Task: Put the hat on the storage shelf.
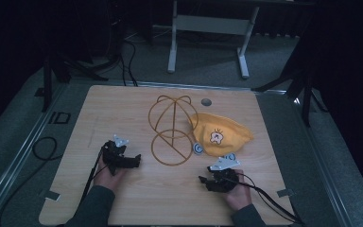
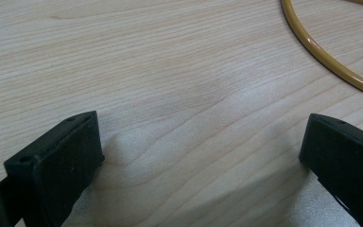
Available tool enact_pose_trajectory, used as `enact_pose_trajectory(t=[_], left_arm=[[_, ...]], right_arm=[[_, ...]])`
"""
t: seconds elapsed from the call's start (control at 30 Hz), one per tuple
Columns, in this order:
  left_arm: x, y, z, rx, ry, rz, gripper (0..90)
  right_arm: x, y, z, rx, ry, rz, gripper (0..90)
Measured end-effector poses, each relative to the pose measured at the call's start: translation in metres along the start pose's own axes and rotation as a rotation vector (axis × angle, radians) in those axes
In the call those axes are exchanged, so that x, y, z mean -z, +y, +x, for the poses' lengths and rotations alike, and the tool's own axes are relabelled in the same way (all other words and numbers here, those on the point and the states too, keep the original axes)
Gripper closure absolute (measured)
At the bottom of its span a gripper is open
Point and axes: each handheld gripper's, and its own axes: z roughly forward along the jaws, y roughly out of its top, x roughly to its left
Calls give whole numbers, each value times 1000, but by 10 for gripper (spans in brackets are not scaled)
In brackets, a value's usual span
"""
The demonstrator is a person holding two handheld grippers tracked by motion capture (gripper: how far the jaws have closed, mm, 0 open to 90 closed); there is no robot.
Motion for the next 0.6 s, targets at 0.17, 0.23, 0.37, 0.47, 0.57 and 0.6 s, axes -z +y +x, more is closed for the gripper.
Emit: enact_pose_trajectory(t=[0.17,0.23,0.37,0.47,0.57,0.6], left_arm=[[0,0,0,0,0,0,1],[0,0,0,0,0,0,1],[0,0,0,0,0,0,1],[0,0,0,0,0,0,1],[0,0,0,0,0,0,1],[0,0,0,0,0,0,1]], right_arm=[[3,3,-8,40,30,42,519],[4,4,-11,56,37,57,527],[5,6,-15,73,53,80,549],[6,7,-17,83,61,102,556],[8,8,-20,93,47,123,551],[9,8,-21,100,36,130,551]])
